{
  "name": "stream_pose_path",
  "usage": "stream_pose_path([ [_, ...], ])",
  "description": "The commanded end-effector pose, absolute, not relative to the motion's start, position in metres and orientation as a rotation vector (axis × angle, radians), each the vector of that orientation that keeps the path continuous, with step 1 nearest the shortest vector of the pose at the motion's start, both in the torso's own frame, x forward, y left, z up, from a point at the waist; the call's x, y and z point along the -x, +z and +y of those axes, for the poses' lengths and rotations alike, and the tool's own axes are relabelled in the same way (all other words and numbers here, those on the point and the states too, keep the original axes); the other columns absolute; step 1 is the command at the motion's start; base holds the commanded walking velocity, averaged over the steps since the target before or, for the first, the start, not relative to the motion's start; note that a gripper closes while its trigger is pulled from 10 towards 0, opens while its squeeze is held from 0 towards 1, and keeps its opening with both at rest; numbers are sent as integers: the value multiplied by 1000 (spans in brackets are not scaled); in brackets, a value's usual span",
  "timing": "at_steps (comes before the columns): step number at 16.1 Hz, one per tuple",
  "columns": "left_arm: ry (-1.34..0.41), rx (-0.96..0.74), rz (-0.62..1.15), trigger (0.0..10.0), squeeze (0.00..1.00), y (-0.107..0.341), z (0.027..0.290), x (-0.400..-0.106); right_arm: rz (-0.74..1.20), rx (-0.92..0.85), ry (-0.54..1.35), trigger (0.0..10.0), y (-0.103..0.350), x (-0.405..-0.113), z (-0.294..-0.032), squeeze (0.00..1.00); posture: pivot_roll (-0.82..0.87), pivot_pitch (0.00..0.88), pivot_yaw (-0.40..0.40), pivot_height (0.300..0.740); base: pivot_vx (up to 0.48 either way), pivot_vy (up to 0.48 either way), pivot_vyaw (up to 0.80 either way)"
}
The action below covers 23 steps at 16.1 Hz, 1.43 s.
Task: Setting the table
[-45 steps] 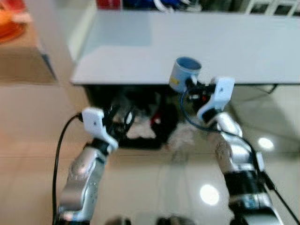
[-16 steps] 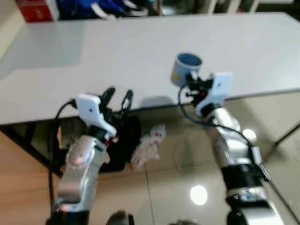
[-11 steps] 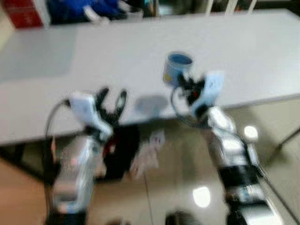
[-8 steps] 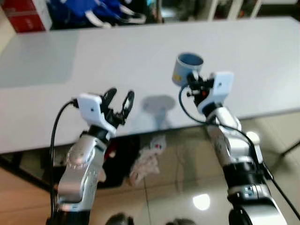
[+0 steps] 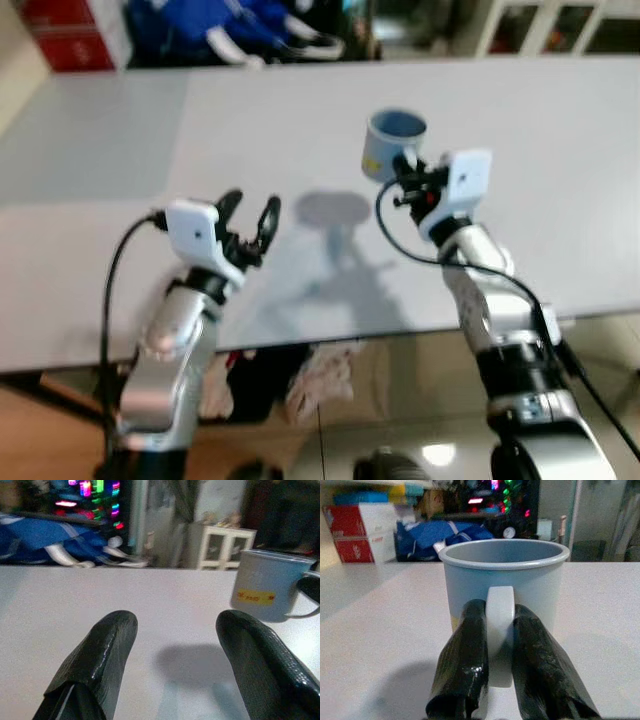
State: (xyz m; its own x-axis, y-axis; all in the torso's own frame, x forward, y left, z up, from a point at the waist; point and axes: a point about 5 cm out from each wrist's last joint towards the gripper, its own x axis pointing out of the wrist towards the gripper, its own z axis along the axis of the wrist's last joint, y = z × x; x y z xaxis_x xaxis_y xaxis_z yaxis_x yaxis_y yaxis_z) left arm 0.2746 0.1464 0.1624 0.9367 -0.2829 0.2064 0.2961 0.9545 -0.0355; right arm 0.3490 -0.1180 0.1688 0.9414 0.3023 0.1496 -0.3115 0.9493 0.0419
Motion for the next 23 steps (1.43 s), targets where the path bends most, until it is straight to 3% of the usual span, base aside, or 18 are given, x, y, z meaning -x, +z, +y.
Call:
stream_pose_path([
  [1,-304,69,-182,10000,0,160,144,-272,-112,-17,277,10000,164,-350,-120,0,-105,107,11,740,0,-461,0],
  [5,-342,96,-176,10000,0,159,138,-266,-37,94,143,10000,145,-350,-147,0,-95,123,12,740,0,0,0],
  [11,-359,97,-152,10000,0,160,139,-248,-143,34,248,10000,163,-362,-110,0,-49,184,25,740,0,0,0],
  [15,-361,99,-116,10000,0,161,139,-229,-106,58,152,10000,159,-376,-108,0,0,262,41,740,0,0,0],
  [21,-332,106,-97,10000,0,171,140,-212,-172,-1,190,10000,181,-388,-102,0,24,327,48,740,0,0,0],
  [22,-324,107,-86,10000,0,171,139,-209,-178,2,200,10000,182,-390,-99,161,32,335,50,740,0,0,0],
  [23,-323,108,-84,10000,0,172,139,-207,-189,7,197,10000,184,-390,-99,863,35,342,54,740,0,0,0],
])
